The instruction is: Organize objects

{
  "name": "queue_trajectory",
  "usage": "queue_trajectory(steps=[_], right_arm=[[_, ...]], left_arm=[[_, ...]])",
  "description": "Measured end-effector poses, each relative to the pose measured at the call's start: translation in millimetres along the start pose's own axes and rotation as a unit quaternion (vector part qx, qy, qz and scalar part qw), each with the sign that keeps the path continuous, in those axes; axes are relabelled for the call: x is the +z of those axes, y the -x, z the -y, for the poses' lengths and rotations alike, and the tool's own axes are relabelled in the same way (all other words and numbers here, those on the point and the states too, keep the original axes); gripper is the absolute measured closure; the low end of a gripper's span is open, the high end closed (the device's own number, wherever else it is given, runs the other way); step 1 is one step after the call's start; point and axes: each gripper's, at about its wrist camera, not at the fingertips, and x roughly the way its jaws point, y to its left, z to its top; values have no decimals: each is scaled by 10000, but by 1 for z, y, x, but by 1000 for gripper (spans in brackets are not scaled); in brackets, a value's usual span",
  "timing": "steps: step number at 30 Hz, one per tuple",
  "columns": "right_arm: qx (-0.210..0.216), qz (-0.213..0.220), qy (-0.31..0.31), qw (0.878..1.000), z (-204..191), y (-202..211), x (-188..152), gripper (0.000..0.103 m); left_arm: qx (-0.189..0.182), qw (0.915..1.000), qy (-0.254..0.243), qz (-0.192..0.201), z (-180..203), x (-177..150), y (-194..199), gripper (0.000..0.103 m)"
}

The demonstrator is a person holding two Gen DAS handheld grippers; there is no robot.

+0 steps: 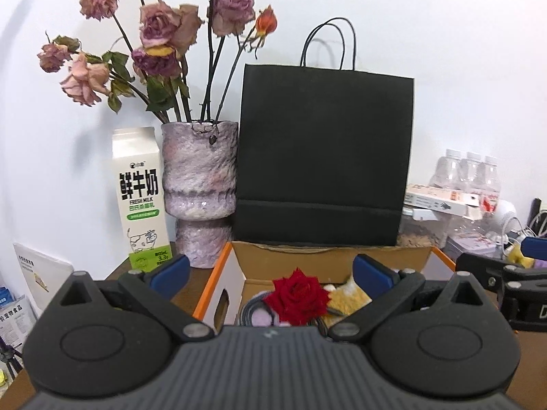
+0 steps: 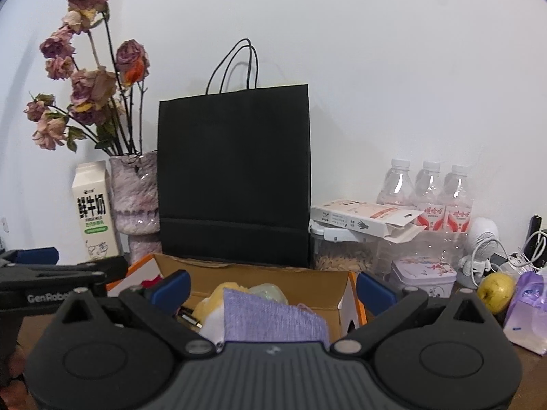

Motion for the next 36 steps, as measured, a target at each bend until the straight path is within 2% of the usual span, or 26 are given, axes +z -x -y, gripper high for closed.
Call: queue_trajectory(steps=[14,25,36], right_arm=[[-33,-203,42,9998,-18,83,-18,0],[-2,-426,-145,9990,-32,163,-43,0],[40,-612,-165,9980,-44,213,-72,0]], left_arm=[[-13,9998,-73,-173,-13,-16,86,0],[44,9978,-34,-666,-20,-43,160,0],[68,9957,-78,-919,-32,-72,218,0]])
